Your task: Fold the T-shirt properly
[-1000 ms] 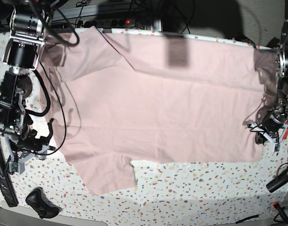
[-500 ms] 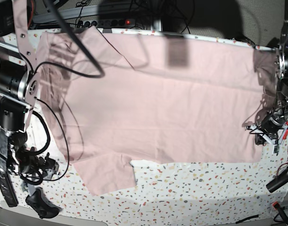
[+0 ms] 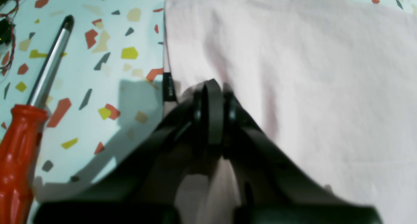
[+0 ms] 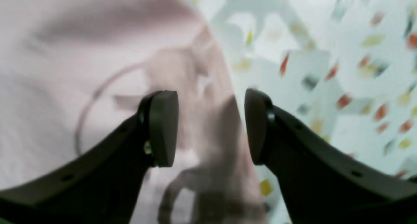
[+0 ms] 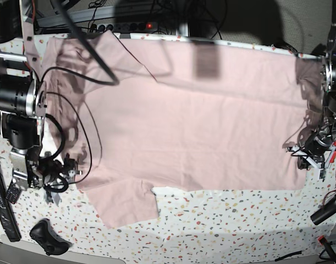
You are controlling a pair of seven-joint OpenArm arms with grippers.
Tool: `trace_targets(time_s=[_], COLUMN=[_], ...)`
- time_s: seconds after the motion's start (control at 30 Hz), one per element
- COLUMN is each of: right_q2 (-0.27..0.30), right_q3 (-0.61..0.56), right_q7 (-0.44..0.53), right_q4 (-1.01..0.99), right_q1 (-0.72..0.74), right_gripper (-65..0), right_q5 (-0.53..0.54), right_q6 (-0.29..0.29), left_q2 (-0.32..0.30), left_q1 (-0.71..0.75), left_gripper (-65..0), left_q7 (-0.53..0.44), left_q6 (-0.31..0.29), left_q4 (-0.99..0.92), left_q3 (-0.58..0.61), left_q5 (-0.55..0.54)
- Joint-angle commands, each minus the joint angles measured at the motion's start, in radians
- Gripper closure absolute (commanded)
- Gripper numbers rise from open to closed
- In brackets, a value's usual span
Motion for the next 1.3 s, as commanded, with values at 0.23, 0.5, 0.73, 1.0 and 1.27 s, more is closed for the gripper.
trace_targets(time_s=[0.23,0.5,0.73,1.0,1.27], right_q2=[0.018,0.020,0.019,0.016,0.017], right_q3=[0.001,0.002,0.002,0.002,0.019], right_q7=[0.036,0.101,0.120,0.058,0.017], right_q4=[-0.019,-0.013,0.089,0.369,0.622], right_q1=[0.039,0.010,-0.019,-0.142,-0.270], right_gripper=[-19.1,0.0,0.0,0.0,0.0], right_q5=[0.003,-0.075,-0.063,0.015,0.045], right_q6=[-0.003,-0.003,0.126,0.125,0.124], left_q2=[-0.011,-0.012,-0.026,-0.033,-0.040], left_q1=[-0.019,-0.018,-0.018,-0.018,0.071], left_gripper=[0.0,0.0,0.0,0.0,0.0], left_q7=[0.017,-0.008,-0.023,0.087,0.113], left_q6=[-0.001,-0.002,-0.063,-0.083,-0.114], left_q4=[0.005,0.005,0.056,0.161,0.380], left_q3=[0.000,0.000,-0.021,-0.209,-0.222], left_q5=[0.010,-0.085,-0.139,-0.134,-0.079])
